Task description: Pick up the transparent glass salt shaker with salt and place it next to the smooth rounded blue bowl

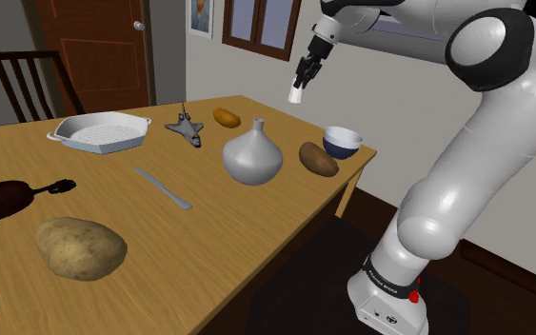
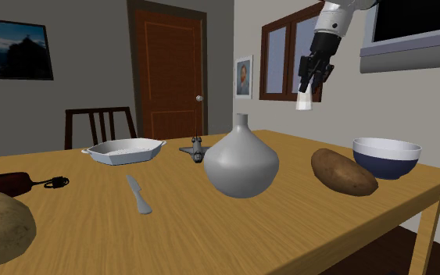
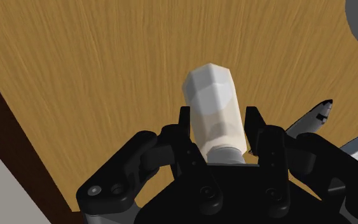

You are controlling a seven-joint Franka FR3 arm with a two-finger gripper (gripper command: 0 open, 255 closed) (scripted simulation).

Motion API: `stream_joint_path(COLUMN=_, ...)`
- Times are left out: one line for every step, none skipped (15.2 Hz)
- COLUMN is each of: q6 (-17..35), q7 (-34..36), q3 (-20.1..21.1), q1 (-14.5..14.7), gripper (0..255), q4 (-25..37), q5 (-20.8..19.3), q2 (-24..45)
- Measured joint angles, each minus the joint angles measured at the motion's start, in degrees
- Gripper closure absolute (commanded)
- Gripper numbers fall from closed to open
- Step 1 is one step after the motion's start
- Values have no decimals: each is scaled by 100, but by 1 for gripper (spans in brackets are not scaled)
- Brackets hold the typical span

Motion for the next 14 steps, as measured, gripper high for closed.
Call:
stream_joint_path(q6=-58, q7=-165, q3=-102, q1=-54, gripper=255, q4=213, q5=120, q2=220)
stream_joint_path(q6=-155, q7=-395, q3=-245, q1=-152, gripper=255, q4=549, q5=311, q2=555)
stream_joint_path(q6=-180, q7=-521, q3=-302, q1=-207, gripper=255, q4=689, q5=412, q2=727)
stream_joint_path(q6=-164, q7=-594, q3=-327, q1=-237, gripper=255, q4=709, q5=452, q2=787)
stream_joint_path(q6=-115, q7=-624, q3=-332, q1=-243, gripper=255, q4=665, q5=464, q2=799)
stream_joint_path(q6=-63, q7=-646, q3=-334, q1=-245, gripper=255, q4=613, q5=470, q2=804)
stream_joint_path(q6=19, q7=-656, q3=-328, q1=-238, gripper=255, q4=524, q5=469, q2=795)
stream_joint_path(q6=88, q7=-679, q3=-329, q1=-238, gripper=255, q4=445, q5=470, q2=786)
stream_joint_path(q6=169, q7=-688, q3=-323, q1=-232, gripper=255, q4=361, q5=472, q2=782)
stream_joint_path(q6=238, q7=-701, q3=-321, q1=-228, gripper=255, q4=274, q5=466, q2=763)
stream_joint_path(q6=320, q7=-734, q3=-324, q1=-233, gripper=255, q4=204, q5=483, q2=782)
stream_joint_path(q6=393, q7=-736, q3=-317, q1=-224, gripper=255, q4=118, q5=478, q2=766)
stream_joint_path(q6=457, q7=-753, q3=-315, q1=-223, gripper=255, q4=62, q5=488, q2=776)
stream_joint_path(q6=544, q7=-786, q3=-318, q1=-226, gripper=255, q4=-33, q5=496, q2=773)
